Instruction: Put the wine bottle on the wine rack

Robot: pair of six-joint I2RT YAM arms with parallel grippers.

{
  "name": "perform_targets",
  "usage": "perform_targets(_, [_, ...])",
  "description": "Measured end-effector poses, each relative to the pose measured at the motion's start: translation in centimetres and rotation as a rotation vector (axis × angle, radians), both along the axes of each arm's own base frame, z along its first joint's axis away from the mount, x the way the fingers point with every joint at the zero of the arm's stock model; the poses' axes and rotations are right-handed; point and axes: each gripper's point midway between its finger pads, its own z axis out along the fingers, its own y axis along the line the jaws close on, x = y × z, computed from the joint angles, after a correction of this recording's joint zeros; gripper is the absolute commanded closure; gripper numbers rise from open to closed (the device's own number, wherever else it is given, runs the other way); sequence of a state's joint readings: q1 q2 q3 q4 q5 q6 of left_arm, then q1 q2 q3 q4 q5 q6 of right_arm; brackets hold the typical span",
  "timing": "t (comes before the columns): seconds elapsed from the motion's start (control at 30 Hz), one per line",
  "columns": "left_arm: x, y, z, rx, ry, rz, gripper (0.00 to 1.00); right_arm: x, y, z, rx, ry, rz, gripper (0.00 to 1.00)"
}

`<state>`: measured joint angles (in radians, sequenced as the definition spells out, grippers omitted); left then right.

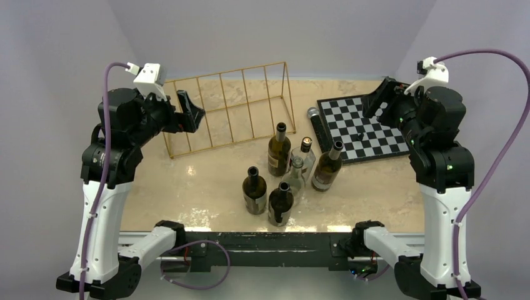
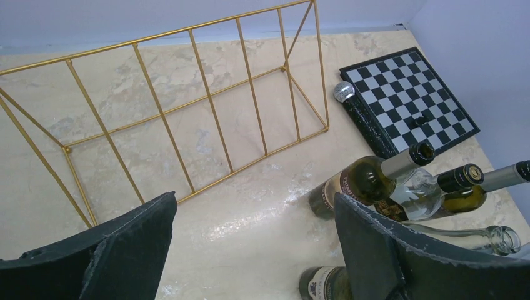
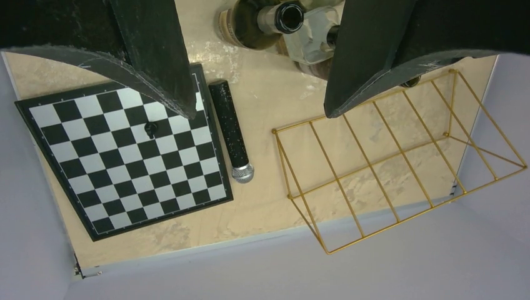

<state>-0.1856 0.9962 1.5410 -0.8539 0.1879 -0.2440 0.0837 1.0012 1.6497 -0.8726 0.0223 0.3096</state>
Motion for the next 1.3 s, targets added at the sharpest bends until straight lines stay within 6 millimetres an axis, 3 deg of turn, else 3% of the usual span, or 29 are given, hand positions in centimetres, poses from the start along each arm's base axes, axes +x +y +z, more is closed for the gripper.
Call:
perform_targets(0.53, [-0.9,0.4,0.0,0.000,0.008,0.016,0.01,1.0,0.8,-0.2,0.001,0.023,0.042,0.20])
perform_targets(0.67, [-1.6,-0.7,-0.3,-0.007,0.026,-0.056,0.01,0.9,1.0,-0.2,0.005,0.021,0.052,0.07])
perform_targets(0.77, [-2.2,-1.6,-0.2,-0.007,0.019,-0.131,0.01,0.6,1.3,0.0,0.011,0.012,0.075,0.03])
perform_targets(0.9, [-4.4,-4.6,0.5,-0.038,-0.018,-0.355,0.01,-0.3,2.0,-0.1,0.022,0.000,0.115,0.03])
perform_targets(1.1, [-10.5,-9.3,-0.3,-0.165,-0.070,-0.770,0.01,-0.5,2.6,-0.5,0.040,0.005,0.143,0.03])
perform_targets(1.3, [-12.6,-11.0,-2.8,-0.199,-0.135,-0.840,0.01,-0.1,2.6,-1.7,0.043,0.034,0.141,0.03])
